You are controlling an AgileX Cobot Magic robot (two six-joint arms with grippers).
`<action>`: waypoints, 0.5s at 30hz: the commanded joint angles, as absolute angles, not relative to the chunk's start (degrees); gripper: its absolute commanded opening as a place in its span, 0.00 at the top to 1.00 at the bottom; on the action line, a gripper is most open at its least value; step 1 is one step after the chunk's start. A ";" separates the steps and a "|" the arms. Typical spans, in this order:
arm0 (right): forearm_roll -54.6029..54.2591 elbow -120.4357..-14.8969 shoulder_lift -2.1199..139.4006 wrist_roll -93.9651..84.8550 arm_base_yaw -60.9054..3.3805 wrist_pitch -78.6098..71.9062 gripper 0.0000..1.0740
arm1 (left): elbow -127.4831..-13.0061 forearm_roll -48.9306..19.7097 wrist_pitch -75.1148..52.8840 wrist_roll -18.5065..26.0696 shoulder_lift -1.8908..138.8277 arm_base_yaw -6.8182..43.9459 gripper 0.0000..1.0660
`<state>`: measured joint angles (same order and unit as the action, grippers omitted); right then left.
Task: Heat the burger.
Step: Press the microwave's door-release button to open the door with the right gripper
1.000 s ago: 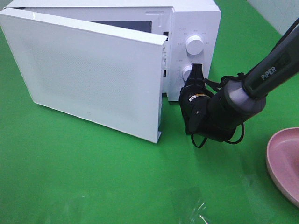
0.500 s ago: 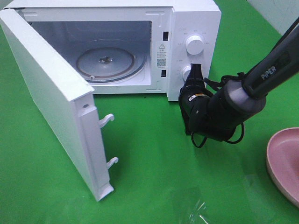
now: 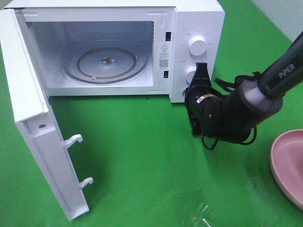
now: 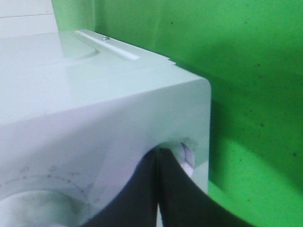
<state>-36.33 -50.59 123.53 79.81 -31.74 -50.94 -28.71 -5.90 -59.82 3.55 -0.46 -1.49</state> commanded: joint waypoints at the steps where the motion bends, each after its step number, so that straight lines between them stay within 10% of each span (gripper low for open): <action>1: -37.18 -49.73 120.95 80.21 -30.25 -55.41 1.00 | -28.59 -6.59 -59.70 3.61 -1.43 -1.55 0.09; 15: -26.01 -42.91 114.99 81.82 -30.25 -44.81 1.00 | -28.59 -6.59 -59.70 3.61 -1.43 -1.55 0.09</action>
